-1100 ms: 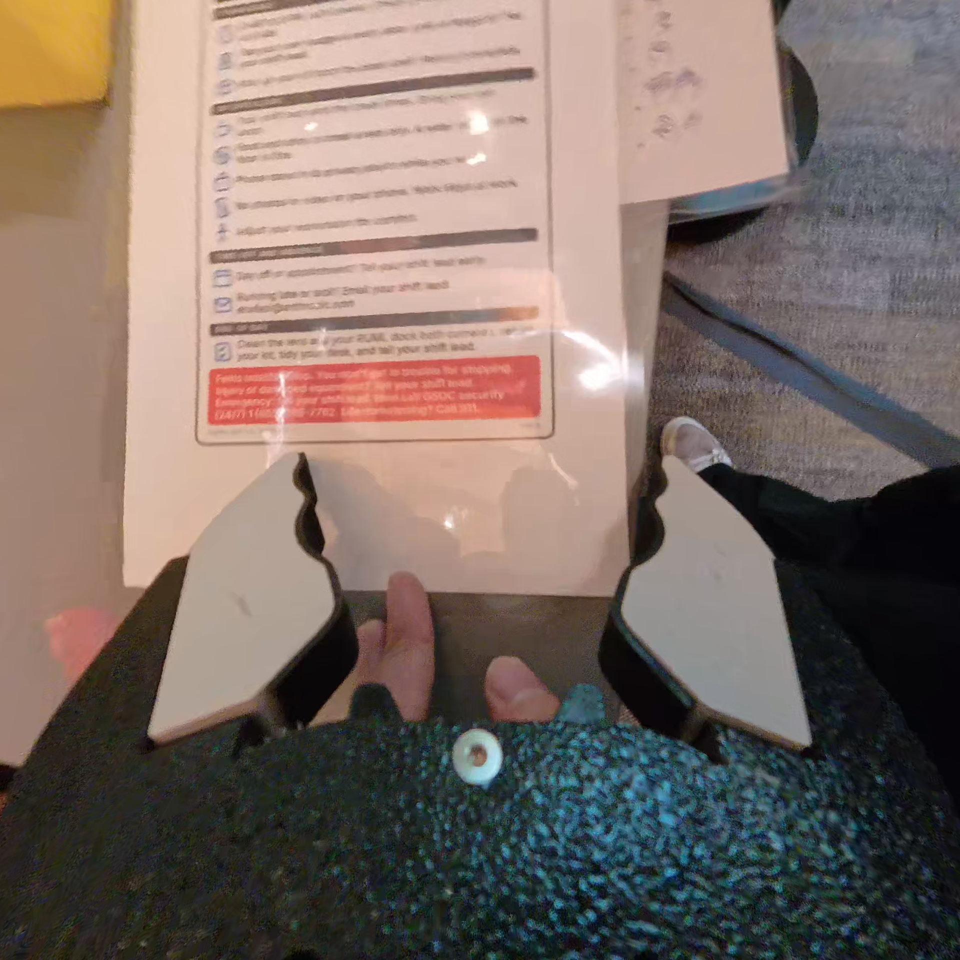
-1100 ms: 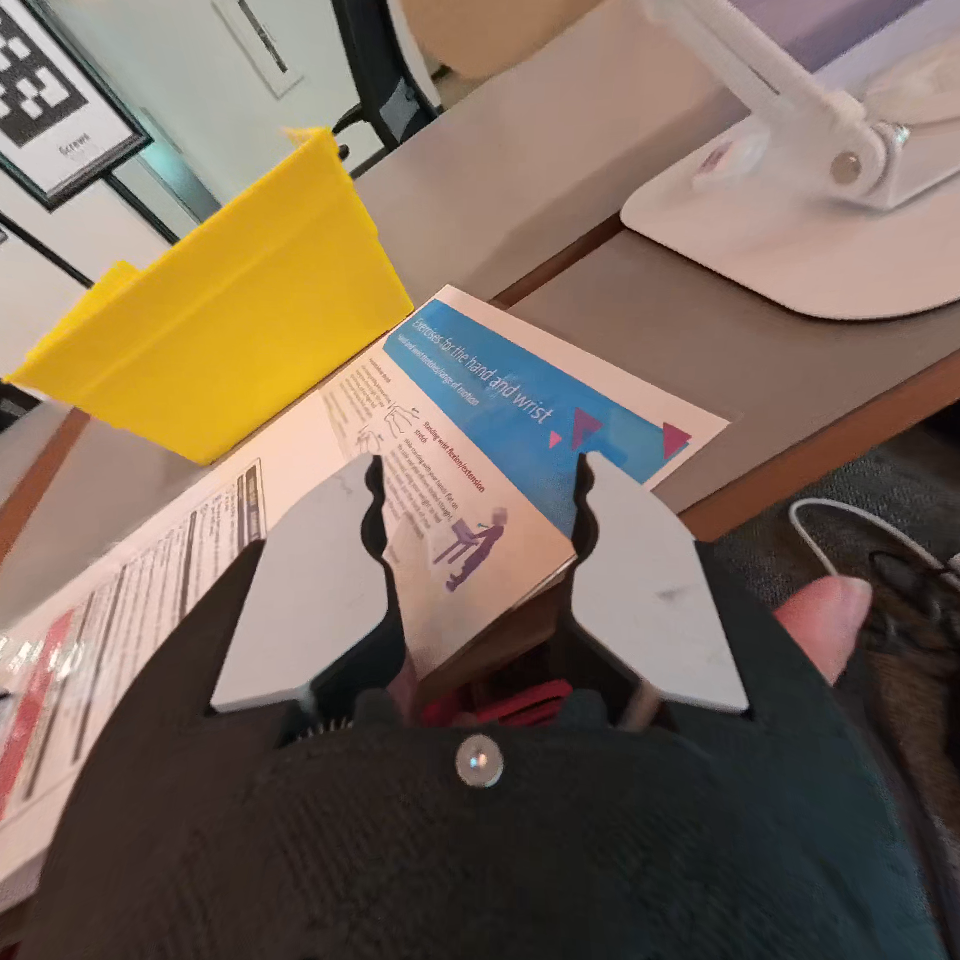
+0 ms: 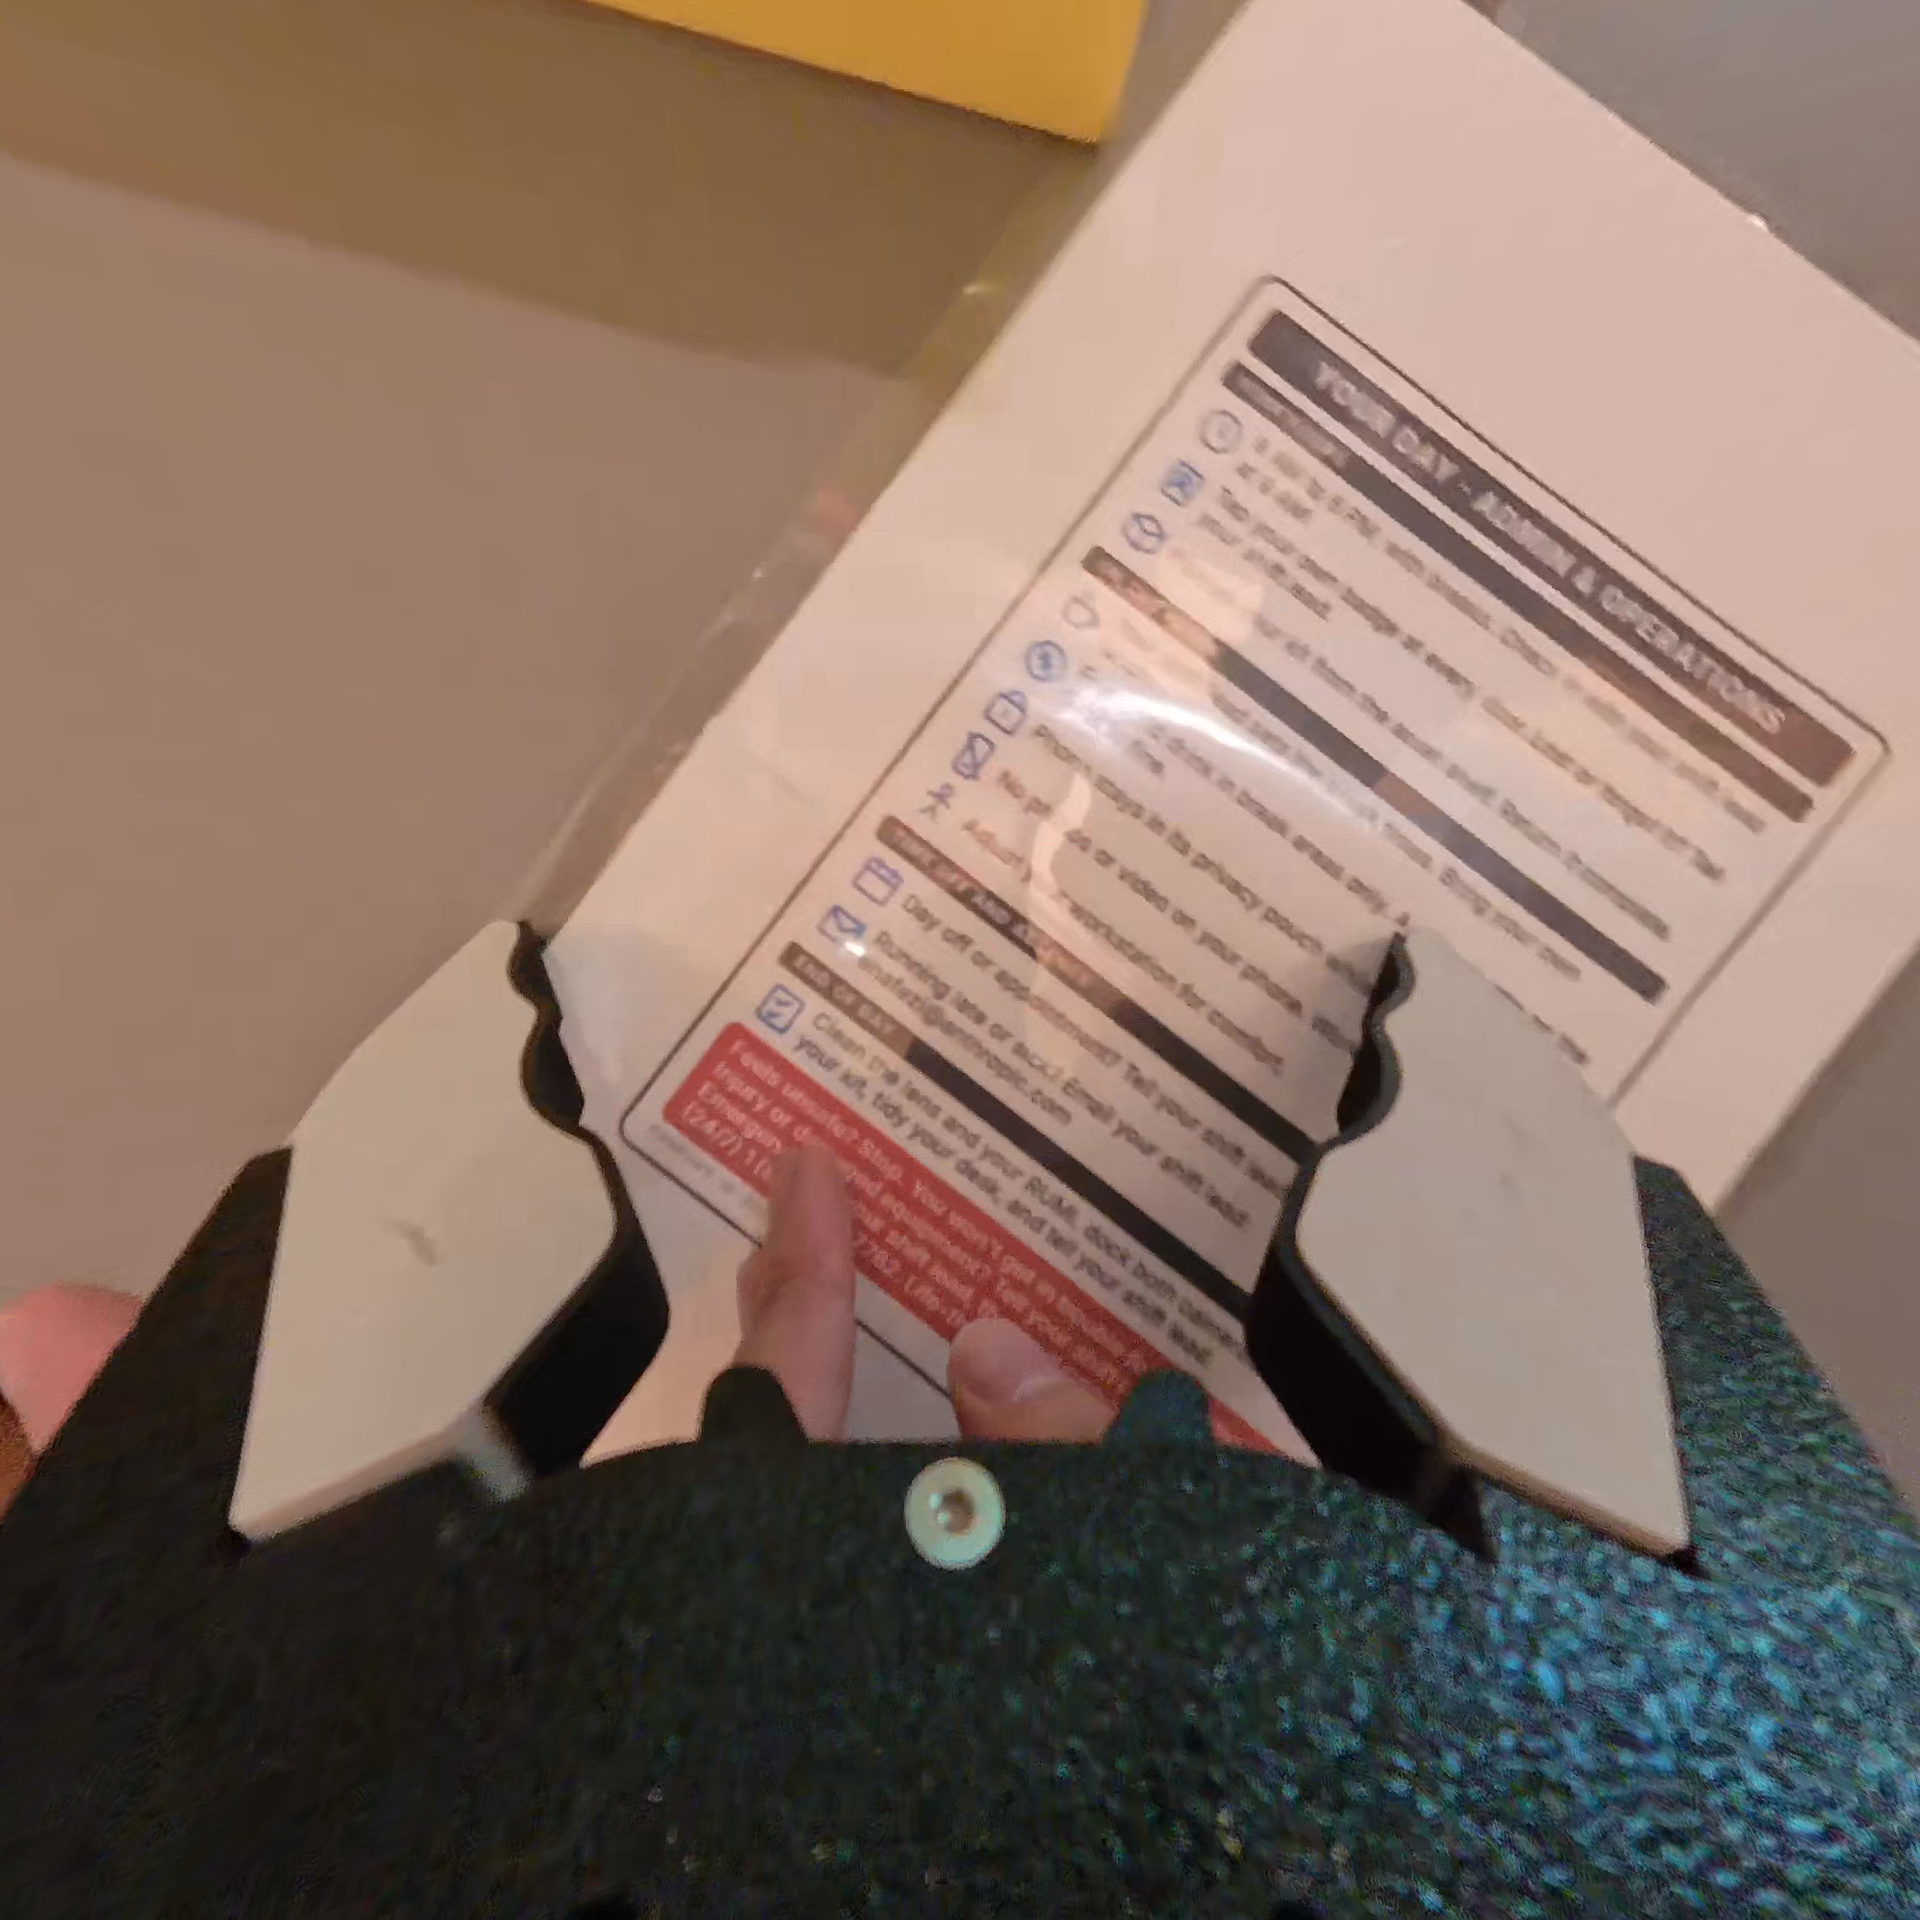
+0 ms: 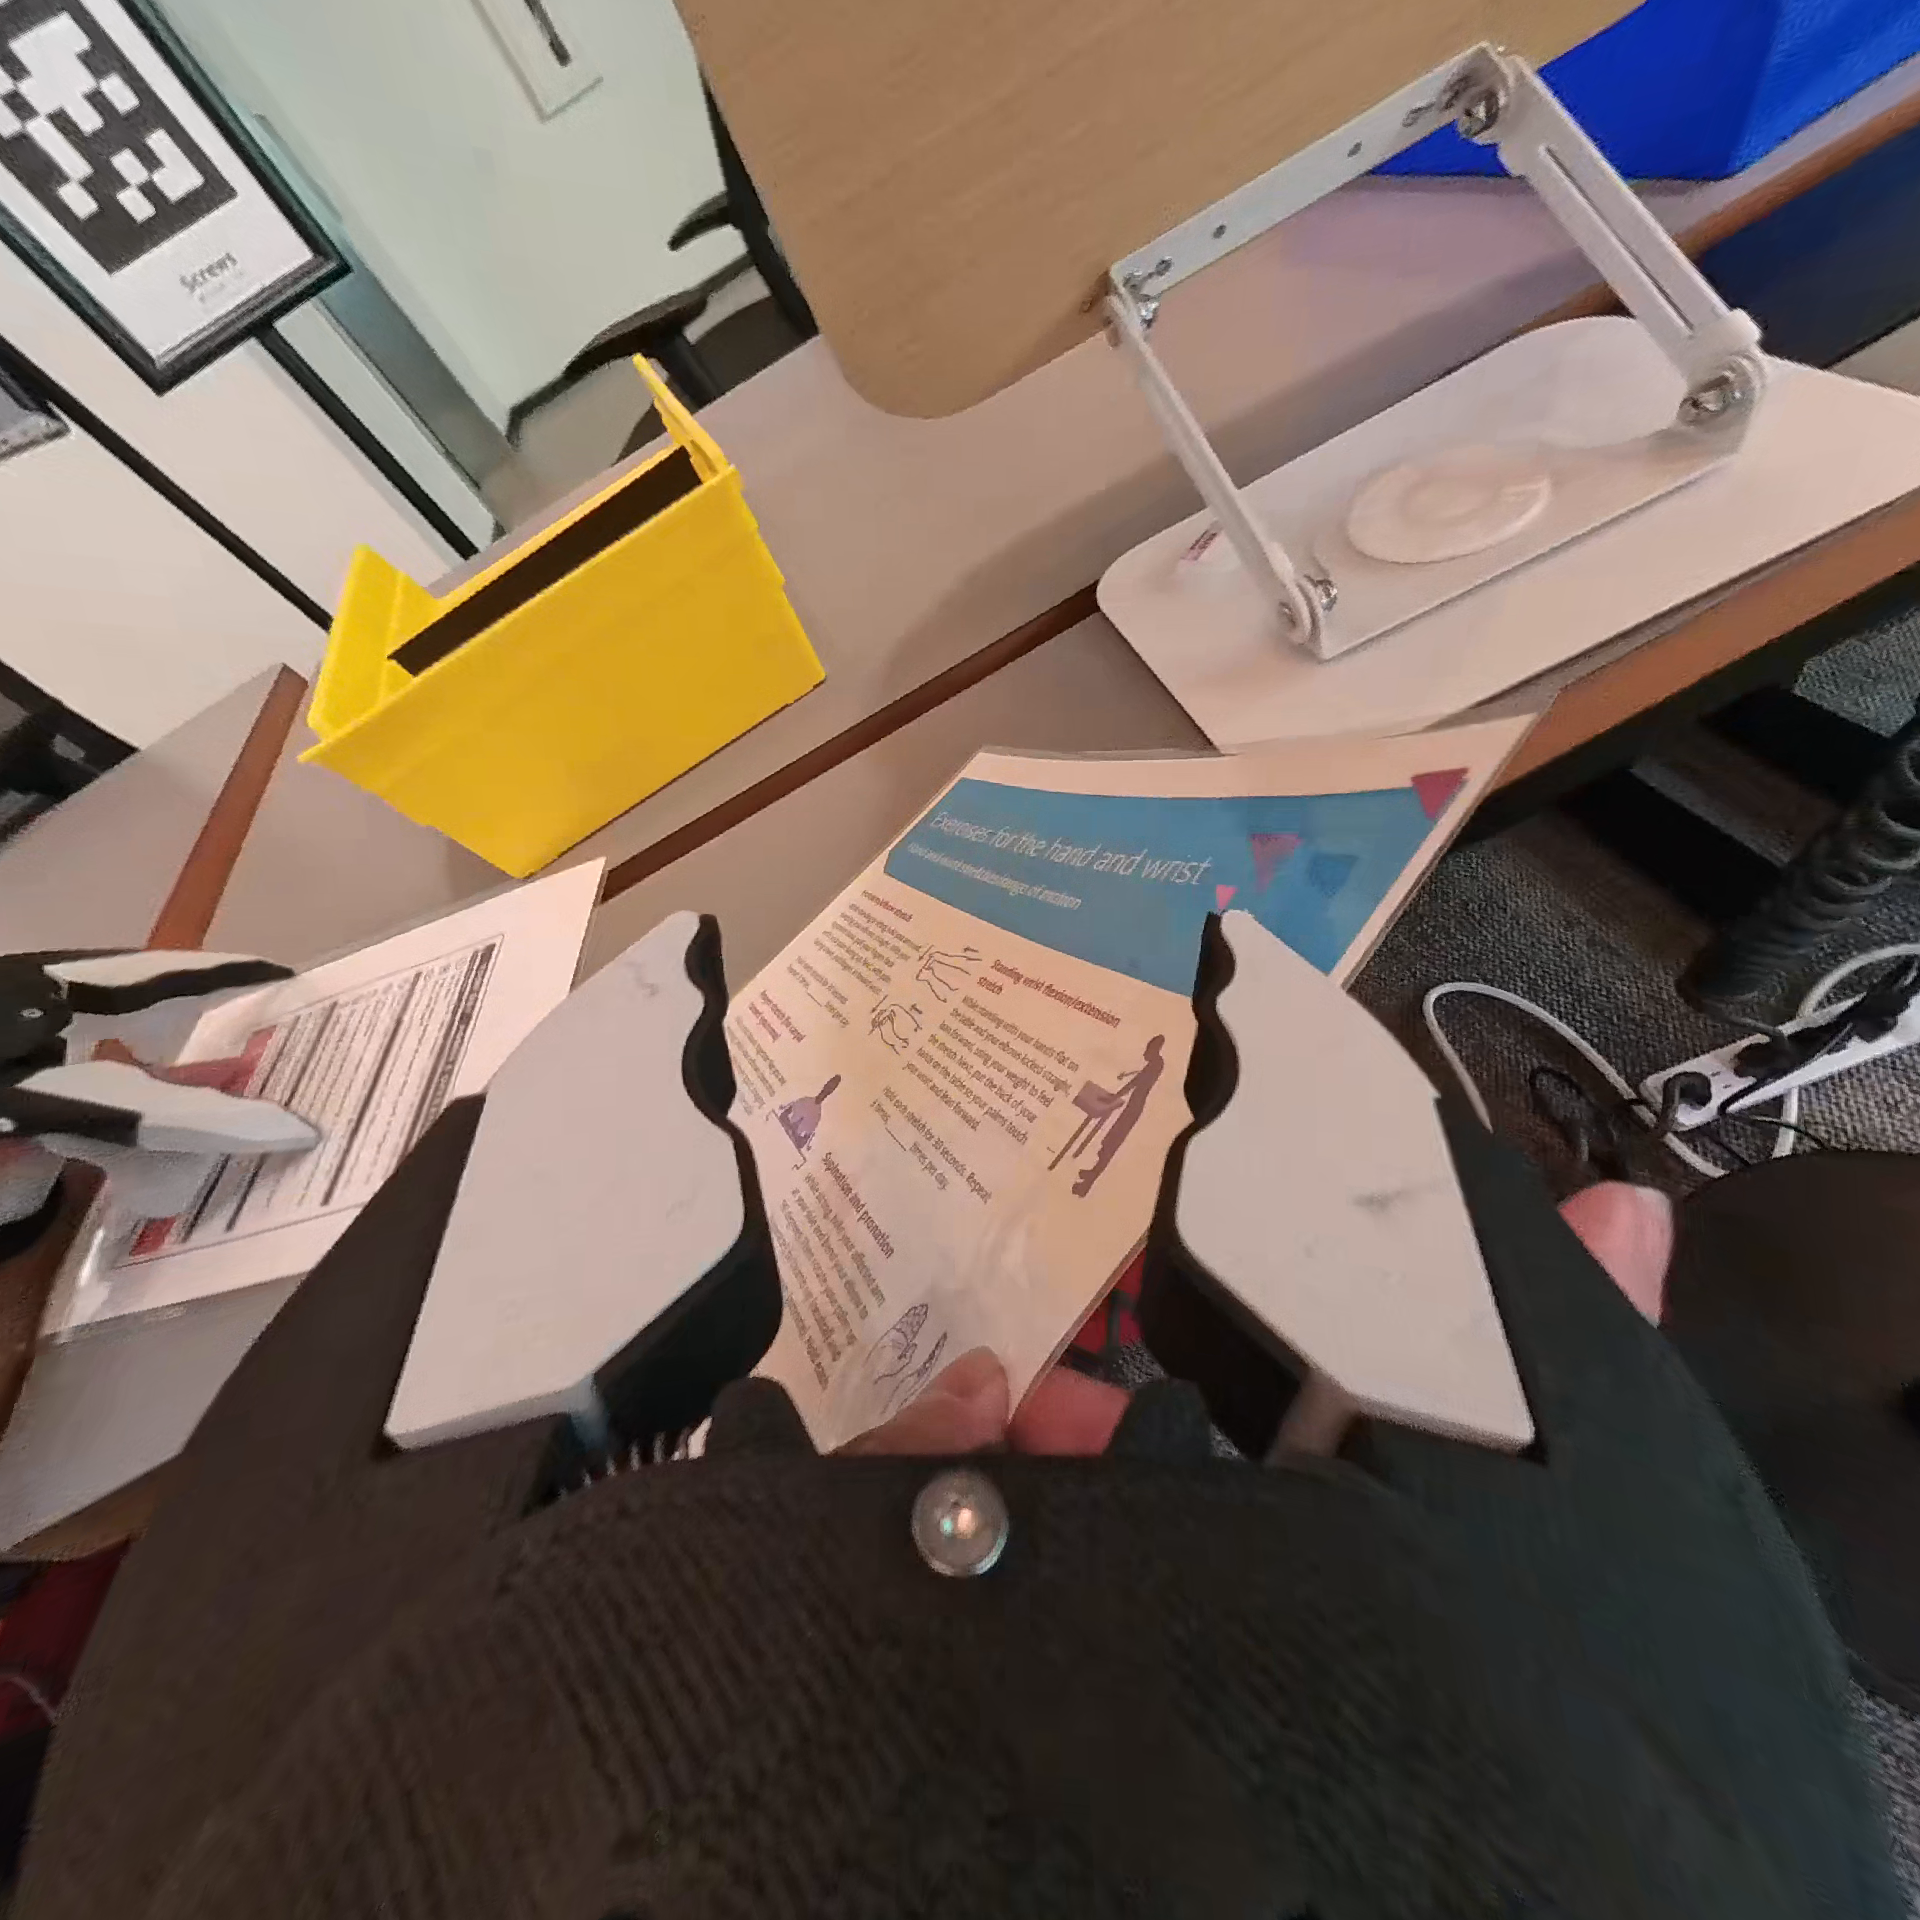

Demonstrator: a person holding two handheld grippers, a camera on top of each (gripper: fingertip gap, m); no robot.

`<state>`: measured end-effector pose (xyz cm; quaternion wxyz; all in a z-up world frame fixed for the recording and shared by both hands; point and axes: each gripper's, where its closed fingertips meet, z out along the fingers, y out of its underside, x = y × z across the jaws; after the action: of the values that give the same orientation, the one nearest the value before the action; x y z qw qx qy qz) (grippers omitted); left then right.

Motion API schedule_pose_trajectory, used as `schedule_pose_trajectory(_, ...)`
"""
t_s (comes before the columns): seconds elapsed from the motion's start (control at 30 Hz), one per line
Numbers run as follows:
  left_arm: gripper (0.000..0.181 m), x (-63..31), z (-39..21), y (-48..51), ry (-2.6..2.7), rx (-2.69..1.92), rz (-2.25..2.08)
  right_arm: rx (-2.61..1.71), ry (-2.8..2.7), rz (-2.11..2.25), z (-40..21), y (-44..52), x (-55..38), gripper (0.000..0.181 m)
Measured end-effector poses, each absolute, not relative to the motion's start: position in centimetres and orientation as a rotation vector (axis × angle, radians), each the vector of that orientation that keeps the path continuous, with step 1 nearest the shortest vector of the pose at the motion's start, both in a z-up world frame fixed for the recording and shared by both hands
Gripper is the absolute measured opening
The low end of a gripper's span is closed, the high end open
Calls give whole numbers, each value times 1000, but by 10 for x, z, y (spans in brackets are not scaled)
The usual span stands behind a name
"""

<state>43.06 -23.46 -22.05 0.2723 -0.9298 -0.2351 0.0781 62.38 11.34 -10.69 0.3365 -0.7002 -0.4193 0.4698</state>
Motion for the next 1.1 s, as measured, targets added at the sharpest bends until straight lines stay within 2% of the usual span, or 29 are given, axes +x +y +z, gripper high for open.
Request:
schedule_pose_trajectory(0.03,147,425,-221,-236,-652,-2497,217,-1831,-1077,1237,-107,113,624,86)
schedule_pose_trajectory(0.07,146,421,-221,-235,-665,-2488,221,-1837,-1069,1247,-109,112,623,87)
schedule_pose_trajectory(0.17,125,402,-210,-242,-758,-2517,346,-1872,-1099,1250,-118,103,619,90)
schedule_pose_trajectory(0.23,111,377,-168,-224,-852,-2322,489,-1873,-1131,1243,-121,96,616,89)
schedule_pose_trajectory(0.27,103,376,-139,-198,-792,-2189,409,-1877,-1147,1246,-122,92,616,90)
schedule_pose_trajectory(0.33,118,386,-72,-144,-547,-1864,250,-1895,-1161,1249,-125,86,615,90)
schedule_pose_trajectory(0.4,126,376,-41,-116,-476,-1661,301,-1916,-1189,1253,-132,79,613,90)
schedule_pose_trajectory(0.47,110,357,-54,-99,-529,-1683,377,-1930,-1230,1249,-137,72,610,90)
schedule_pose_trajectory(0.57,119,349,-58,-77,-547,-1615,302,-1940,-1269,1246,-139,67,601,91)
schedule_pose_trajectory(0.7,115,320,-69,-75,-634,-1591,361,-1945,-1313,1251,-141,60,590,91)
schedule_pose_trajectory(1.1,126,248,-79,-56,-589,-1645,375,-2024,-1383,1212,-158,47,559,91)
